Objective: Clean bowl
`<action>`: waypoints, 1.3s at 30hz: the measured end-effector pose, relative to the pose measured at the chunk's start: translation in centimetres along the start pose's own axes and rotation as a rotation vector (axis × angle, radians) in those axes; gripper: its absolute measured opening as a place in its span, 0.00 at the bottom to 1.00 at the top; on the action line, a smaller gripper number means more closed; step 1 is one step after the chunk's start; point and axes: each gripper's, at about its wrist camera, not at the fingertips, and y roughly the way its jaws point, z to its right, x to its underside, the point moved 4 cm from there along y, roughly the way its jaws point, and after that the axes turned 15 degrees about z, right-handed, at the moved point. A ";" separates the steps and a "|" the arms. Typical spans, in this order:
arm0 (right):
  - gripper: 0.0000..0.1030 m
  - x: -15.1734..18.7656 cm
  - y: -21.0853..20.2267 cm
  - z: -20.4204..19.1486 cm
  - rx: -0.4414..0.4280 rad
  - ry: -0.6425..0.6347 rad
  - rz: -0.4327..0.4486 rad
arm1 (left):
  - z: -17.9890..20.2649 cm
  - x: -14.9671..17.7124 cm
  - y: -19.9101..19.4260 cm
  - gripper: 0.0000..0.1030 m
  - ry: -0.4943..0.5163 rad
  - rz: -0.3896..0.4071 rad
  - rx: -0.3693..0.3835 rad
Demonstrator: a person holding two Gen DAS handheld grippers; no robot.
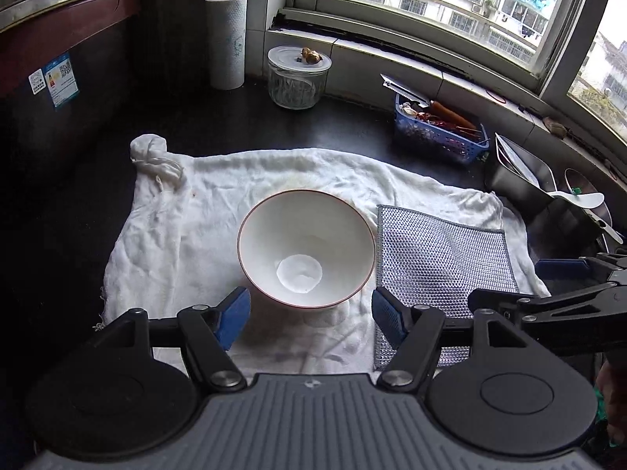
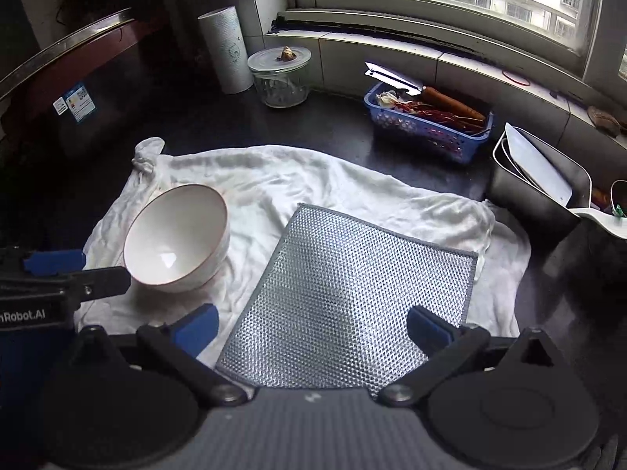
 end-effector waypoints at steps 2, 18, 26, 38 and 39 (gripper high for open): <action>0.99 -0.1 -0.1 -0.2 0.007 0.001 -0.001 | -0.3 -0.3 -0.1 0.66 -0.007 0.003 0.019; 0.99 -1.0 -0.1 -2.4 0.123 0.038 -0.018 | -1.8 -1.9 0.9 0.66 0.061 -0.043 0.103; 0.99 -0.7 -0.3 -2.8 0.175 0.049 -0.039 | -1.9 -2.0 1.1 0.66 0.086 -0.049 0.135; 0.99 -0.2 -0.5 -3.1 0.189 0.073 -0.058 | -1.8 -2.3 1.1 0.66 0.110 -0.042 0.155; 0.99 -0.2 -0.5 -3.1 0.189 0.075 -0.060 | -1.8 -2.3 1.1 0.66 0.112 -0.042 0.156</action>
